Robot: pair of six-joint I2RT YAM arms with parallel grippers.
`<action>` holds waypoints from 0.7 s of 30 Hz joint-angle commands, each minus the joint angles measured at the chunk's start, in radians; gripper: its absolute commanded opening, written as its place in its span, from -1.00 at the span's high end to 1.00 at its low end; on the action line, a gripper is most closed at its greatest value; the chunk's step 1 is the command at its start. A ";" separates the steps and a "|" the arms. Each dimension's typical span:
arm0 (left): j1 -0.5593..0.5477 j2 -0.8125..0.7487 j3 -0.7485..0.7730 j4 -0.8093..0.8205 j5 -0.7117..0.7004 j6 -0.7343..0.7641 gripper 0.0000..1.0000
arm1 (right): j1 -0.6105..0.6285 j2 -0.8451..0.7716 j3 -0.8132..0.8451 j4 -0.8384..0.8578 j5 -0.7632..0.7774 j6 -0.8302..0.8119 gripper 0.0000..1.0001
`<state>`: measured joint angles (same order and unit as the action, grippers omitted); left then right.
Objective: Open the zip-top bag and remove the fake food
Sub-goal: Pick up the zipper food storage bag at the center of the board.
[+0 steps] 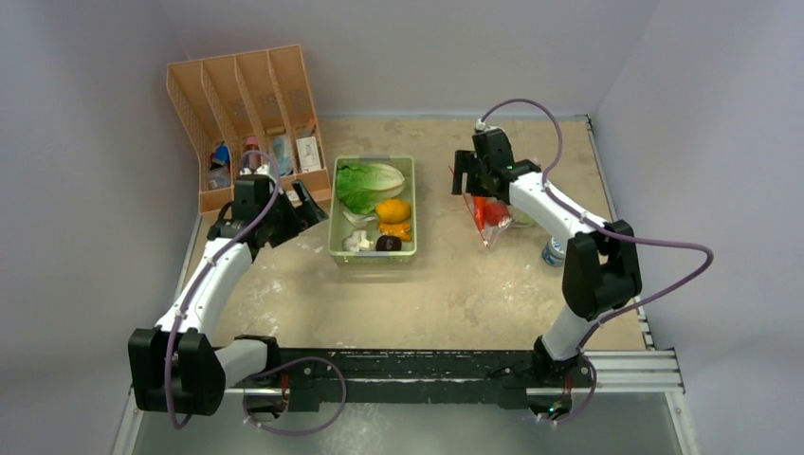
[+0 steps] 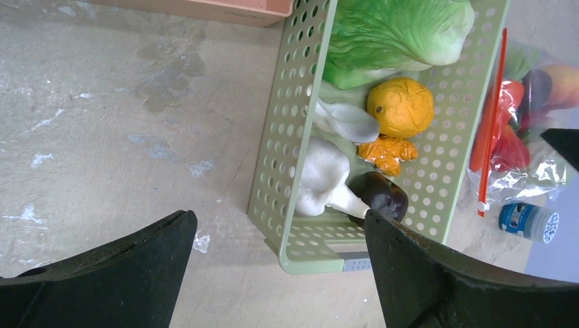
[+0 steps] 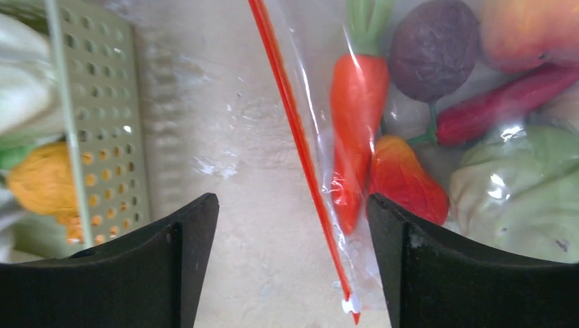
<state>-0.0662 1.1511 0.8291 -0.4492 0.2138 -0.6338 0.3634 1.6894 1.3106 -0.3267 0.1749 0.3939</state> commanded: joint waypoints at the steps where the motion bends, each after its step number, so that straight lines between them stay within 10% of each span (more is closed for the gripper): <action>1: -0.001 -0.037 0.056 -0.008 0.032 0.022 -0.87 | 0.012 0.044 0.021 -0.052 0.043 -0.093 -0.60; 21: -0.119 -0.076 0.188 -0.098 -0.028 0.055 -0.84 | 0.065 0.354 0.295 -0.142 0.216 -0.232 -0.12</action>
<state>-0.1471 1.0969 0.9802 -0.5716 0.1959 -0.5648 0.4149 2.0174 1.5421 -0.4206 0.2966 0.1989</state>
